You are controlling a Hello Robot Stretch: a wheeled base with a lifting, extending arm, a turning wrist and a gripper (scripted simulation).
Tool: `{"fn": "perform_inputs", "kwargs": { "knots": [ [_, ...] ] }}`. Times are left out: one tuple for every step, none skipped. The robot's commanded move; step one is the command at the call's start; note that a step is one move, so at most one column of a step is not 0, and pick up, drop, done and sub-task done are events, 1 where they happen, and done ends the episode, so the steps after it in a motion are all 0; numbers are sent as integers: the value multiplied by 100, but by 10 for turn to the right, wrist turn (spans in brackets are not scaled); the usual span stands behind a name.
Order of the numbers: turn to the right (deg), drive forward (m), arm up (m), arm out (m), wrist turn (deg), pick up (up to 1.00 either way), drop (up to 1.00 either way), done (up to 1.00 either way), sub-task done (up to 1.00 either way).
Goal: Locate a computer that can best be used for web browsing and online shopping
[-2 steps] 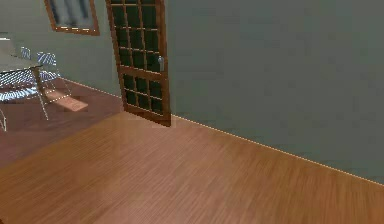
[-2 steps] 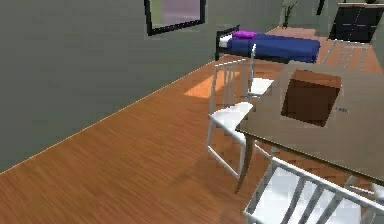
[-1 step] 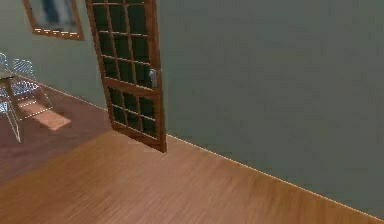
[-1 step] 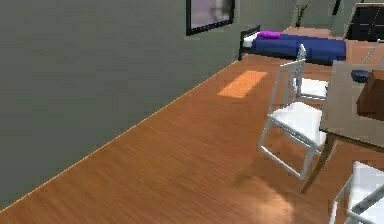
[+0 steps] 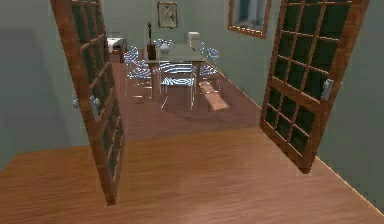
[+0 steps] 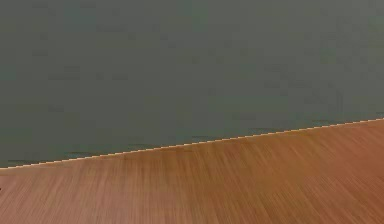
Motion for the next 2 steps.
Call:
{"fn": "perform_inputs", "kwargs": {
  "knots": [
    [-90,0,0,0,0,0,0,0,0],
    [0,100,0,0,0,0,0,0,0]
  ]
}}
